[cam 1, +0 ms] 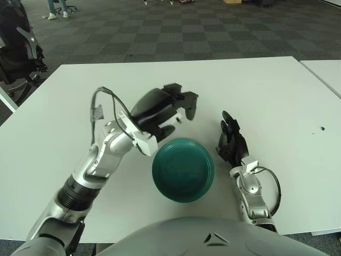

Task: Put the charger into the plate.

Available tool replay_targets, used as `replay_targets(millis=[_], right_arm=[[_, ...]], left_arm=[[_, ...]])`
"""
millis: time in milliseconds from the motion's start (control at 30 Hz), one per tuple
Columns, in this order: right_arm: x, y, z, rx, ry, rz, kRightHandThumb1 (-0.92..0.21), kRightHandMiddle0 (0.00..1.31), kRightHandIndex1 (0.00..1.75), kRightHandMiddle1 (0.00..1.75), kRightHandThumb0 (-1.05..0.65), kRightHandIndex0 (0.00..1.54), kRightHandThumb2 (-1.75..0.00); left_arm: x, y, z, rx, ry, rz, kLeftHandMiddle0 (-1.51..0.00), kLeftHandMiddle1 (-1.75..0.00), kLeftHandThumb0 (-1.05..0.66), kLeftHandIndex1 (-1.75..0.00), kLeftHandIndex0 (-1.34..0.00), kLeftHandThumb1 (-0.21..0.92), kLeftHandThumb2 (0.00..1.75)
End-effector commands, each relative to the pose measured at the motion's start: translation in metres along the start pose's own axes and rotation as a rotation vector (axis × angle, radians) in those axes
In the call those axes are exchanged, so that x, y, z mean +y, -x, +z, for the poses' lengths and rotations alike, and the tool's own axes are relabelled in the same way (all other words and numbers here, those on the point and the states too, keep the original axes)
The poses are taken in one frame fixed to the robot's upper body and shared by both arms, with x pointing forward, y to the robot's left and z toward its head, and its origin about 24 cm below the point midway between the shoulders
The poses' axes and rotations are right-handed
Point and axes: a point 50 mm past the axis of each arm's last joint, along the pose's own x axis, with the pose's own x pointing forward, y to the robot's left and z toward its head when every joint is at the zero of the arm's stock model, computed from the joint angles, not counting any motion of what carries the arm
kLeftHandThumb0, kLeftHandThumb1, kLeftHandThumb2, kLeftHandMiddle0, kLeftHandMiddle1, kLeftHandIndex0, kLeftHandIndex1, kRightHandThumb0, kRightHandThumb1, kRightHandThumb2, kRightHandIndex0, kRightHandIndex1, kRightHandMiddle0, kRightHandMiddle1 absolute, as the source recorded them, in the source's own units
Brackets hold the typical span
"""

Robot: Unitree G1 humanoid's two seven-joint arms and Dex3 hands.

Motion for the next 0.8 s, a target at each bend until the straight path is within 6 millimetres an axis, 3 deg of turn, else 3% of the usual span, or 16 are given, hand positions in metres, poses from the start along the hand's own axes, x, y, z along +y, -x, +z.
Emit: replay_targets(millis=[0, 267, 333, 367, 400, 467, 567, 767], right_arm=[[-0.003, 0.039, -0.054, 0.318, 0.005, -0.010, -0.92, 0.00, 0.00, 0.34, -0.78, 0.09, -0.90], [-0.002, 0.037, -0.050, 0.221, 0.099, -0.001, -0.92, 0.00, 0.01, 0.38, -0.81, 0.10, -0.90], [0.012, 0.042, -0.010, 0.271, 0.185, 0.012, -0.92, 0.00, 0.01, 0.37, -0.80, 0.10, -0.92], [0.010, 0.044, 0.007, 0.157, 0.203, 0.026, -0.92, 0.00, 0.01, 0.35, -0.79, 0.10, -0.94], [0.009, 0.045, 0.029, 0.057, 0.227, 0.047, -0.92, 0.05, 0.04, 0.44, -0.79, 0.19, -0.95], [0.008, 0.046, 0.046, -0.047, 0.248, 0.079, -0.92, 0.05, 0.05, 0.73, -0.83, 0.33, -0.99], [0.009, 0.045, 0.046, -0.052, 0.247, 0.082, -0.92, 0.02, 0.04, 0.86, -0.86, 0.38, -1.02], [0.013, 0.045, 0.048, -0.052, 0.183, 0.089, -0.92, 0.00, 0.03, 0.91, -0.90, 0.38, -1.03]], left_arm=[[0.001, 0.002, 0.008, -0.032, 0.055, -0.043, -0.83, -1.68, 0.00, -1.75, -0.62, 0.03, 1.63], [0.000, 0.006, 0.017, -0.027, 0.150, -0.135, -0.81, -1.66, 0.00, -1.75, -0.58, 0.07, 1.57], [-0.002, 0.007, 0.018, -0.026, 0.172, -0.151, -0.81, -1.66, 0.00, -1.75, -0.58, 0.07, 1.57], [-0.005, 0.007, 0.018, -0.028, 0.172, -0.160, -0.81, -1.65, 0.00, -1.75, -0.58, 0.07, 1.57], [-0.011, 0.006, 0.019, -0.030, 0.177, -0.170, -0.81, -1.65, 0.00, -1.75, -0.58, 0.08, 1.57], [-0.018, 0.005, 0.019, -0.032, 0.180, -0.184, -0.80, -1.65, 0.00, -1.75, -0.58, 0.08, 1.56], [-0.025, 0.004, 0.017, -0.025, 0.180, -0.220, -0.80, -1.64, 0.00, -1.75, -0.58, 0.08, 1.55], [-0.050, -0.001, 0.003, 0.027, 0.150, -0.355, -0.81, -1.60, 0.00, -1.75, -0.59, 0.09, 1.53]])
